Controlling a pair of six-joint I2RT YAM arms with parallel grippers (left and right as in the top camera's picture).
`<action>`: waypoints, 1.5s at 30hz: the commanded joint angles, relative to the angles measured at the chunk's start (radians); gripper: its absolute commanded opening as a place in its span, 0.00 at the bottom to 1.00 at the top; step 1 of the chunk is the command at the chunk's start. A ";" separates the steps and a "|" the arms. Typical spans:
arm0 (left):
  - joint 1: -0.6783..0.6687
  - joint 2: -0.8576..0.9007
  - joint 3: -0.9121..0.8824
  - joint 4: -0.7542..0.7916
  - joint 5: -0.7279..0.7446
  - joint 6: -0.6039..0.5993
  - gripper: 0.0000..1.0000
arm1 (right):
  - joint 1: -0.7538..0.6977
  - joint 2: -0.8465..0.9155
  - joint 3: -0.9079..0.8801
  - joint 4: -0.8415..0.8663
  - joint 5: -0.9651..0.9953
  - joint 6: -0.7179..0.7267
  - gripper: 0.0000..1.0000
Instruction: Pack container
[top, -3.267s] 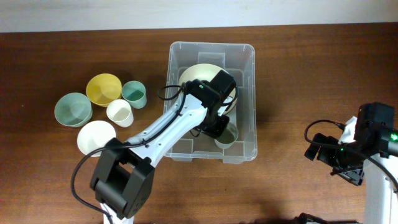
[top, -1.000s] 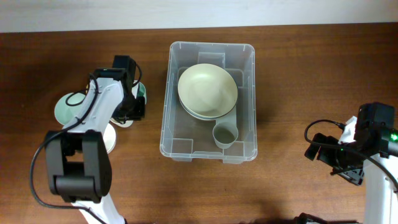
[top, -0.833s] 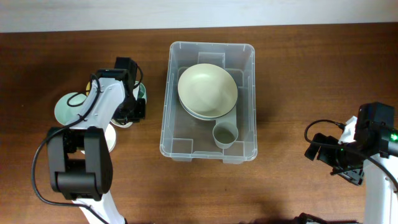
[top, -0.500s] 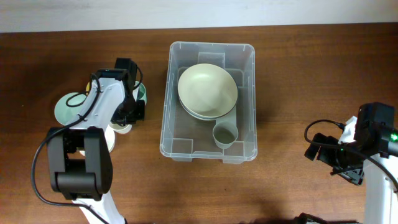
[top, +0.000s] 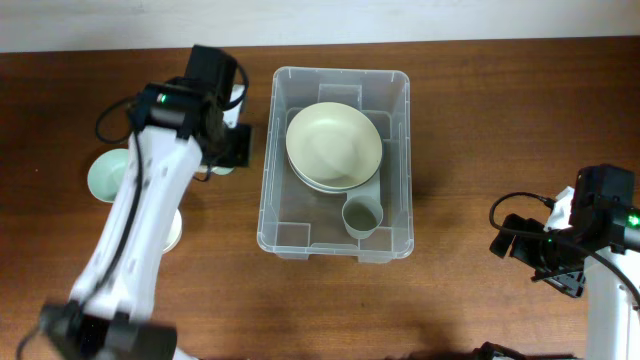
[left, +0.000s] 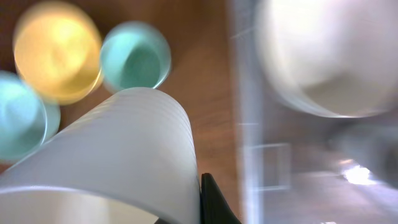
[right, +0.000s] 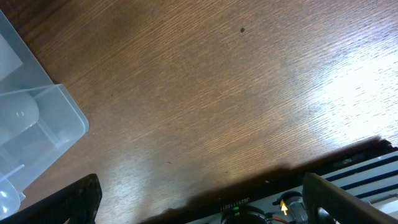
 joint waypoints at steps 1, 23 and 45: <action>-0.116 -0.053 0.024 0.012 0.072 -0.010 0.01 | 0.004 0.001 -0.004 0.000 -0.005 -0.008 0.99; -0.533 0.222 0.024 0.122 0.190 -0.009 0.01 | 0.005 0.001 -0.004 0.000 -0.005 -0.008 0.99; -0.331 0.148 0.170 0.012 0.038 -0.009 0.99 | 0.004 0.001 -0.004 0.001 -0.006 -0.011 0.99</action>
